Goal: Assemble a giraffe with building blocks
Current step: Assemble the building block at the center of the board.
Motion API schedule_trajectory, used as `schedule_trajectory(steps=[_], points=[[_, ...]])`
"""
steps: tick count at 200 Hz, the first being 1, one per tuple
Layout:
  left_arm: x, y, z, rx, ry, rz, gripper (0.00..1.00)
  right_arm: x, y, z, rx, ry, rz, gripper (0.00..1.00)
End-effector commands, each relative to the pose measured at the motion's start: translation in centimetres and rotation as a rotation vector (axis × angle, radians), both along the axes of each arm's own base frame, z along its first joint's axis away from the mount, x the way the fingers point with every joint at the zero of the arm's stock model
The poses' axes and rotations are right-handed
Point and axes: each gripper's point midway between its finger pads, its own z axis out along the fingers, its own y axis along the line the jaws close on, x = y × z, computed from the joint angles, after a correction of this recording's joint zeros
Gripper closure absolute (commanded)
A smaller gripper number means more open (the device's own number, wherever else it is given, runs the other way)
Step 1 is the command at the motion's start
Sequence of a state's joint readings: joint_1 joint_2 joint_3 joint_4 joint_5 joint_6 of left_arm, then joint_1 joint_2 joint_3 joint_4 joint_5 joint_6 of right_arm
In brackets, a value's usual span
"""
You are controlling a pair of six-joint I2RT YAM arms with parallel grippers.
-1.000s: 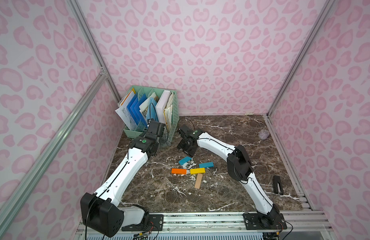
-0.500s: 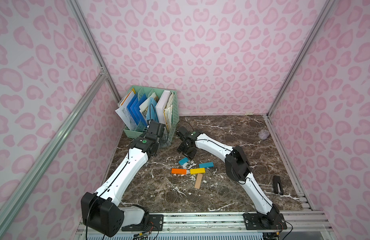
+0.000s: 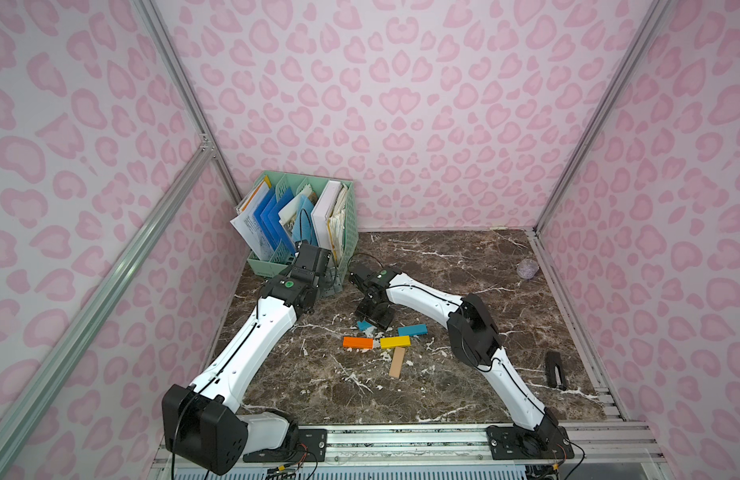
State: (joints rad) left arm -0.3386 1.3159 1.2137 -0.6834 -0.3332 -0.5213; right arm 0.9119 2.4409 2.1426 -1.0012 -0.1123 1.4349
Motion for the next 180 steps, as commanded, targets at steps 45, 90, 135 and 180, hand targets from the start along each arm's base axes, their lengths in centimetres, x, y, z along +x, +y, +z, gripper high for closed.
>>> schedule_trajectory(steps=[45, 90, 135, 180], points=[[0.0, -0.1, -0.2, -0.006, -0.003, -0.006, 0.01, 0.8, -1.6, -2.3, -0.058, 0.005, -0.020, 0.38], [0.0, -0.1, -0.5, 0.001, 0.004, -0.006, 0.01, 0.8, -1.3, -2.1, -0.041, 0.005, -0.007, 0.34], [0.1, -0.2, -0.9, -0.008, 0.012, -0.009, 0.01, 1.2, -1.4, -2.0, -0.003, 0.016, -0.020, 0.33], [-0.3, -0.1, -0.9, 0.000, 0.016, -0.014, 0.01, 0.8, -2.2, -3.0, -0.013, 0.078, -0.017, 0.43]])
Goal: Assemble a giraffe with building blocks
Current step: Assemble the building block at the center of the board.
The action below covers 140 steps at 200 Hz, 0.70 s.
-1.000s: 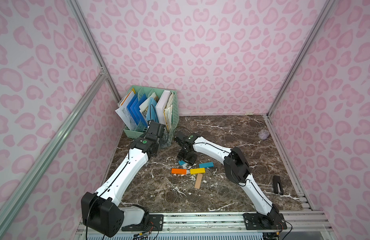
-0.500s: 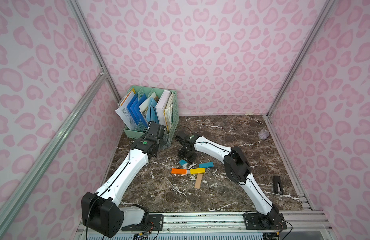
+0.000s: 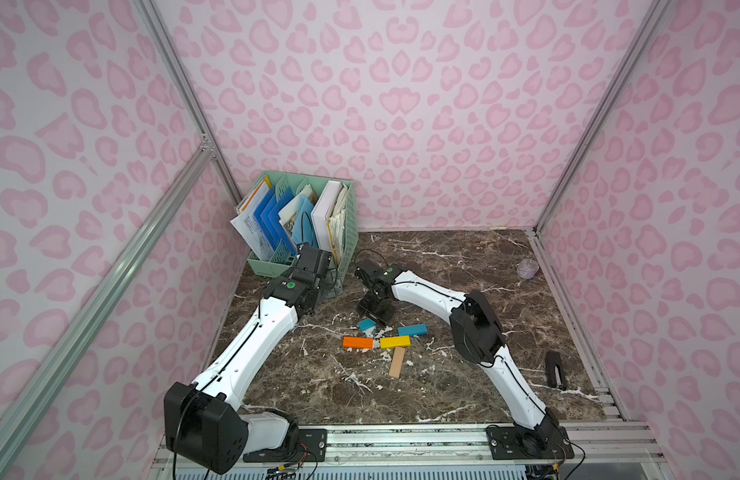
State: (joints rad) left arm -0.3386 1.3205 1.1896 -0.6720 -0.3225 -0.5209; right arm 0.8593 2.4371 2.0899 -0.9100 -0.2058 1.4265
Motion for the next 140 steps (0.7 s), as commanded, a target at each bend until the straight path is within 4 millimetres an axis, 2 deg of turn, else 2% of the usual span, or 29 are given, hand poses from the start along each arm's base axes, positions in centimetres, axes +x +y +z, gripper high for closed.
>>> schedule_trajectory(steps=[1, 28, 47, 59, 99, 122, 125, 140], points=[[-0.1, 0.0, 0.1, 0.001, -0.002, -0.008, 0.01, -0.7, -2.2, -2.3, -0.103, 0.037, 0.012, 0.43], [-0.4, 0.2, 0.1, 0.003, -0.004, -0.006, 0.01, -1.0, -3.8, -2.9, -0.153, 0.058, 0.051, 0.53], [-0.6, 0.2, 0.0, 0.004, -0.004, -0.009, 0.01, -1.1, -5.7, -3.3, -0.213, 0.061, 0.087, 0.61], [-0.6, 0.2, 0.0, 0.006, -0.003, -0.012, 0.01, -0.9, -7.3, -3.3, -0.251, 0.051, 0.111, 0.62], [-0.6, 0.1, -0.3, -0.001, 0.003, -0.015, 0.01, 3.5, -10.9, -1.4, -0.308, -0.157, 0.286, 0.61], [-0.6, 0.0, -0.4, -0.004, 0.008, -0.020, 0.01, 4.9, -12.7, -1.5, -0.316, -0.227, 0.374, 0.60], [-0.5, 0.0, -0.4, -0.005, 0.008, -0.020, 0.01, 5.2, -12.9, -0.8, -0.310, -0.250, 0.379, 0.60], [-0.5, 0.0, -0.4, -0.004, 0.008, -0.021, 0.01, 6.1, -13.8, -0.2, -0.318, -0.309, 0.412, 0.60]])
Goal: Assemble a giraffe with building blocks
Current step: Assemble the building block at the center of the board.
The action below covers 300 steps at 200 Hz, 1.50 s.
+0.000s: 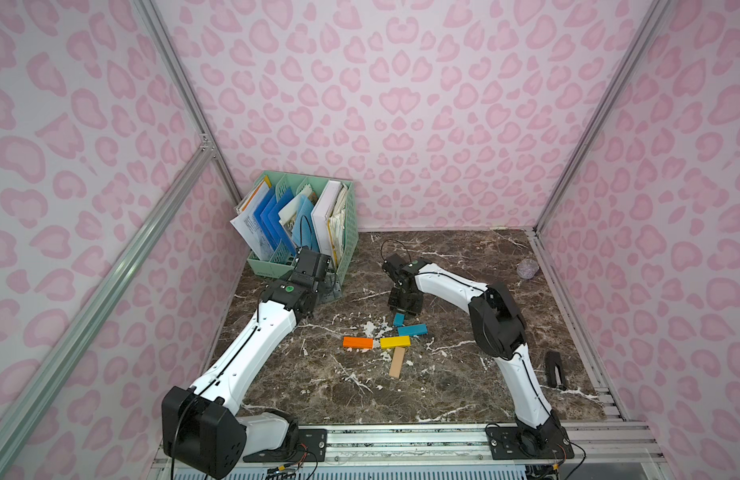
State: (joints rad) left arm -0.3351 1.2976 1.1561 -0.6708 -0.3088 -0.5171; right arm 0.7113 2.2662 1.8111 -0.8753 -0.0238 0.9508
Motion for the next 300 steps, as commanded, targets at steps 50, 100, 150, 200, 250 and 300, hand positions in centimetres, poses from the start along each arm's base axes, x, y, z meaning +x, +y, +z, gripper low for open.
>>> schedule_trajectory(steps=[50, 100, 150, 200, 250, 300], points=[[0.5, -0.6, -0.1, -0.020, 0.022, -0.004, 0.01, 3.5, -2.7, 0.2, -0.150, -0.156, 0.235, 0.57], [0.4, -1.1, -0.4, -0.029, 0.081, -0.016, 0.01, 4.2, -2.7, -1.2, -0.126, -0.128, 0.198, 0.58], [0.3, -0.9, -0.4, -0.021, 0.080, -0.016, 0.01, 4.7, -2.5, -1.3, -0.084, -0.123, 0.160, 0.63], [0.3, -1.0, -0.5, -0.023, 0.082, -0.018, 0.01, 5.0, -2.0, -1.2, -0.068, -0.121, 0.150, 0.64], [0.3, -0.9, -0.3, -0.018, 0.080, -0.022, 0.01, 5.8, -1.6, -1.2, -0.074, -0.125, 0.154, 0.64], [0.3, -0.9, -0.4, -0.015, 0.082, -0.021, 0.01, 6.3, -1.9, -1.2, -0.103, -0.130, 0.163, 0.64]])
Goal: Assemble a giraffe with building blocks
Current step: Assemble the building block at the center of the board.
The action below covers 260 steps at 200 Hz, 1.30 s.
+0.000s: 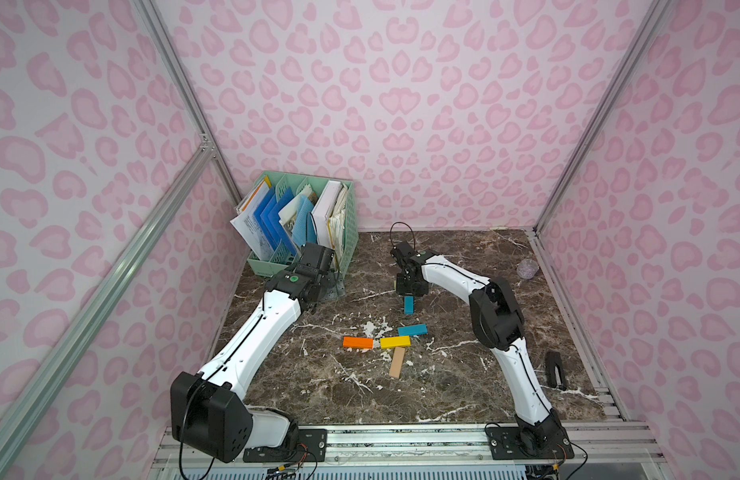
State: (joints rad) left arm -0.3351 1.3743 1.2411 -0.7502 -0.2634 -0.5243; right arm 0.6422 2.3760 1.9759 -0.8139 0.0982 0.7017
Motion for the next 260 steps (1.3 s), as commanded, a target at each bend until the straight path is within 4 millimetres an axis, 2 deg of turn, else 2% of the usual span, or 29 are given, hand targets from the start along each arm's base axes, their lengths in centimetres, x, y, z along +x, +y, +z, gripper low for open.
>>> schedule_trajectory(steps=[1, 172, 260], points=[[-0.1, 0.1, 0.1, 0.001, 0.002, 0.001, 0.01, -1.2, -0.7, -1.3, -0.040, 0.060, 0.010, 0.63], [0.0, -0.1, -0.2, -0.004, 0.008, 0.000, 0.01, -0.5, -0.3, -1.5, -0.049, 0.054, 0.017, 0.63], [0.0, -0.1, -0.4, -0.004, 0.012, -0.001, 0.01, 0.2, -0.1, -0.9, -0.052, 0.035, 0.014, 0.64]])
